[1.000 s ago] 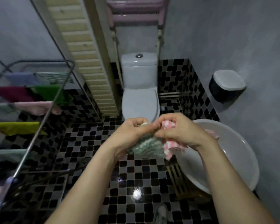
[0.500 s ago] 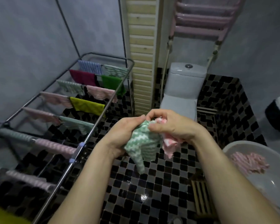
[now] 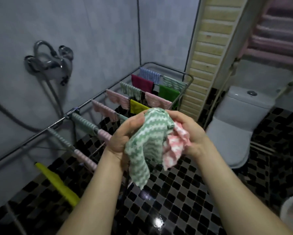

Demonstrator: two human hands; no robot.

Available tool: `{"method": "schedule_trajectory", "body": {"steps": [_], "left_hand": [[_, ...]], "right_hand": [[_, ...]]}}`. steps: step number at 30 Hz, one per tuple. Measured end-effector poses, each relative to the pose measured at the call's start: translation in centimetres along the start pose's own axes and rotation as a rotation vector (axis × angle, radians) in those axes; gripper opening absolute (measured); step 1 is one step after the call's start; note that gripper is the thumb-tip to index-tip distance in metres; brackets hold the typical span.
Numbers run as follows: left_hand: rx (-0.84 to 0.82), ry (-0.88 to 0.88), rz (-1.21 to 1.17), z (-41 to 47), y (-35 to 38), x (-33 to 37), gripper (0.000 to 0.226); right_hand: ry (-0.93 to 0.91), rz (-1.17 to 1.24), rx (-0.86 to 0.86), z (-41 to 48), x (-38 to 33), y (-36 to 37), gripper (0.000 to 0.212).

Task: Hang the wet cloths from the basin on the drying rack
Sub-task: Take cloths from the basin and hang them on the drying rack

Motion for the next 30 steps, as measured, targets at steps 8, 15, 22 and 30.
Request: {"method": "schedule_trajectory", "body": {"steps": [8, 15, 22, 30], "left_hand": [[0.359, 0.271, -0.183, -4.2, -6.5, 4.1, 0.06], [0.665, 0.331, 0.121, -7.8, -12.3, 8.4, 0.031], [0.925, 0.485, 0.325, -12.9, -14.8, 12.1, 0.017], [1.217, 0.525, 0.498, -20.3, -15.5, 12.3, 0.012]], "right_hand": [[-0.016, -0.331, -0.029, 5.3, 0.7, 4.6, 0.028], [0.012, -0.44, 0.048, 11.3, -0.8, 4.9, 0.029], [-0.017, -0.82, -0.123, 17.5, -0.5, 5.8, 0.015], [0.292, -0.705, -0.454, 20.8, 6.3, 8.9, 0.011]]}}
Point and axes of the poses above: each hand's wrist, its own z-axis towards the middle knuckle, its own y-axis out of the palm, x = y × z, the point moved 7 cm from there along z, towards the middle knuckle, and after that the axes turned 10 degrees about y, right-handed, at the moved point
